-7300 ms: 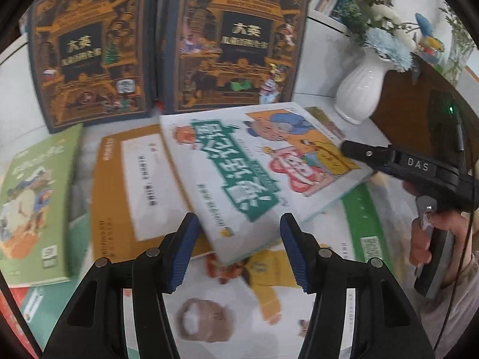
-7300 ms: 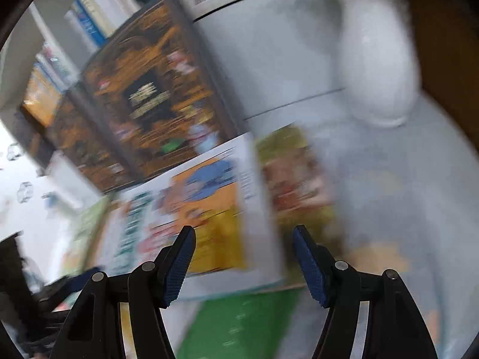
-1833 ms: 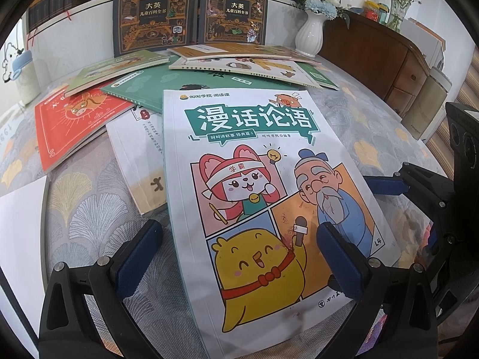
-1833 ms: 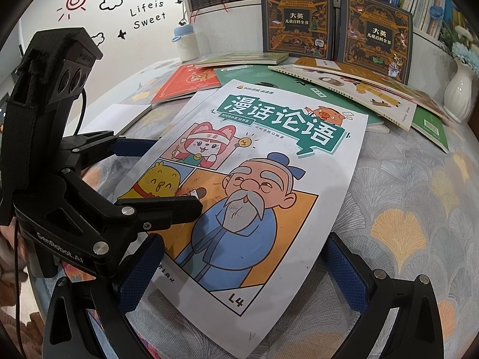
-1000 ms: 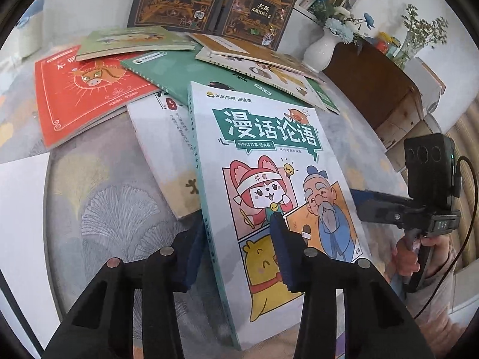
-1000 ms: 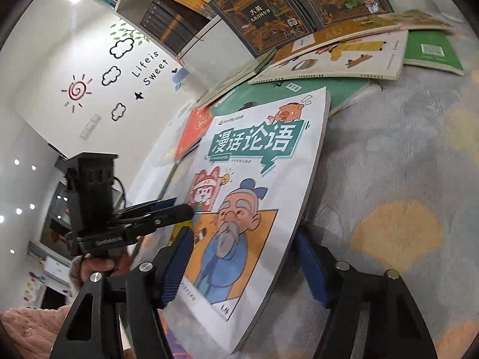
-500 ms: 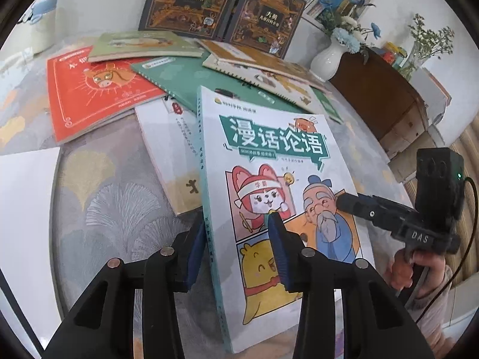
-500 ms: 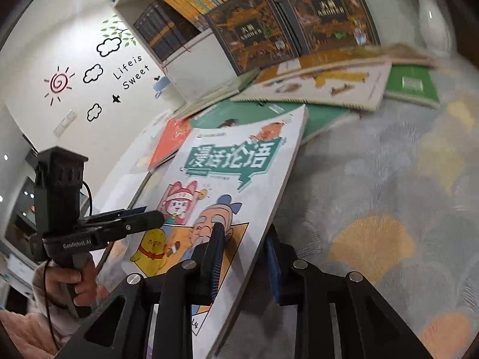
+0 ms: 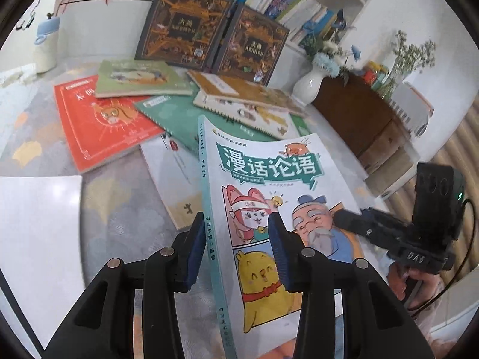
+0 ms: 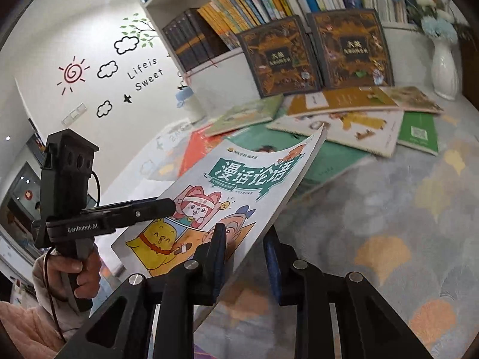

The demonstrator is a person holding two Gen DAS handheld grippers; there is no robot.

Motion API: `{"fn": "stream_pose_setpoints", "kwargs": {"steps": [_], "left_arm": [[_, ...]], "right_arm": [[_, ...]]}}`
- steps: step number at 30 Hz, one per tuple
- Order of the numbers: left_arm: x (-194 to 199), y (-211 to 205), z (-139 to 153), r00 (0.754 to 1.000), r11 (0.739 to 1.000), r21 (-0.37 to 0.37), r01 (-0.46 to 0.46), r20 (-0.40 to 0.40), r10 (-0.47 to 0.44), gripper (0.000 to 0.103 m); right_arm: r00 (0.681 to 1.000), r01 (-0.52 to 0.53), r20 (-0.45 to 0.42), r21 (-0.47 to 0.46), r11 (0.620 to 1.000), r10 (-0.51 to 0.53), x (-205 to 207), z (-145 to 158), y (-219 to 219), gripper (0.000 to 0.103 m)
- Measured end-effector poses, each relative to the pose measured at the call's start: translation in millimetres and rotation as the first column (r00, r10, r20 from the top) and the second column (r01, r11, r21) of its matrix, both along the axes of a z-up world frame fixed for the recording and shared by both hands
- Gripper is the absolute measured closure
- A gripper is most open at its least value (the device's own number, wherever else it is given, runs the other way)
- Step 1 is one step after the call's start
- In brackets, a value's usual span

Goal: Organize books
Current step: 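Lift the comic book with the left tool and lower it onto the white tabletop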

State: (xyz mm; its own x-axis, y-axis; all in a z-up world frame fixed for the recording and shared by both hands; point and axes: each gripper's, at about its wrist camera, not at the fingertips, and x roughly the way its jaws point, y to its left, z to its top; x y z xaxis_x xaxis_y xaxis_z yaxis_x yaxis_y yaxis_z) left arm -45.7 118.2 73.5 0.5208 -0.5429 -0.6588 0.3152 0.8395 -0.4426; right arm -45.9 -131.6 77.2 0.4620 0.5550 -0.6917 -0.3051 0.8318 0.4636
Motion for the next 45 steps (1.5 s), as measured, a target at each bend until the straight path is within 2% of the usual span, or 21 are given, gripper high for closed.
{"fn": "stream_pose_setpoints", "kwargs": {"steps": [3,8,15,19,22,24,29,33,45], "left_arm": [[-3.1,19.9,22.2,0.999,0.999,-0.037,-0.02,0.044,0.022,0.066],[-14.9,57.4,61.2,0.986,0.996,-0.034,-0.084,0.141,0.088,0.066],[-22.6,119.2,79.2,0.966,0.977,0.056,-0.206,0.172,0.194,0.066],[-33.0,154.7,69.9,0.953,0.956,0.098,-0.275,0.157,0.258,0.066],[-39.5,176.7,55.2,0.945,0.945,0.101,-0.312,0.132,0.298,0.066],[-41.4,189.0,44.4,0.945,0.942,0.105,-0.32,0.113,0.308,0.063],[-45.5,209.2,13.7,0.939,0.932,0.11,-0.344,0.059,0.34,0.063],[-51.3,220.4,-4.9,0.933,0.929,0.093,-0.359,0.026,0.358,0.063],[-57.5,222.3,-23.7,0.931,0.921,0.147,-0.361,-0.001,0.365,0.063]], "right_arm": [[0.999,-0.022,0.028,0.016,1.0,0.022,6.5,17.8,14.0,0.077],[0.993,-0.082,0.089,0.034,0.996,0.079,13.9,45.7,50.4,0.077],[0.975,-0.188,0.131,0.061,0.98,0.179,28.4,60.1,126.3,0.077],[0.967,-0.237,0.114,0.079,0.968,0.228,32.0,46.0,162.5,0.077],[0.96,-0.275,0.076,0.078,0.958,0.269,31.1,26.3,192.6,0.077],[0.956,-0.293,0.046,0.075,0.953,0.29,31.0,13.6,209.7,0.077],[0.944,-0.328,-0.008,0.04,0.944,0.329,27.5,-16.0,241.9,0.077],[0.938,-0.343,-0.048,0.04,0.939,0.345,27.0,-32.9,250.9,0.077],[0.934,-0.346,-0.091,0.022,0.938,0.346,27.1,-49.6,252.0,0.076]]}}
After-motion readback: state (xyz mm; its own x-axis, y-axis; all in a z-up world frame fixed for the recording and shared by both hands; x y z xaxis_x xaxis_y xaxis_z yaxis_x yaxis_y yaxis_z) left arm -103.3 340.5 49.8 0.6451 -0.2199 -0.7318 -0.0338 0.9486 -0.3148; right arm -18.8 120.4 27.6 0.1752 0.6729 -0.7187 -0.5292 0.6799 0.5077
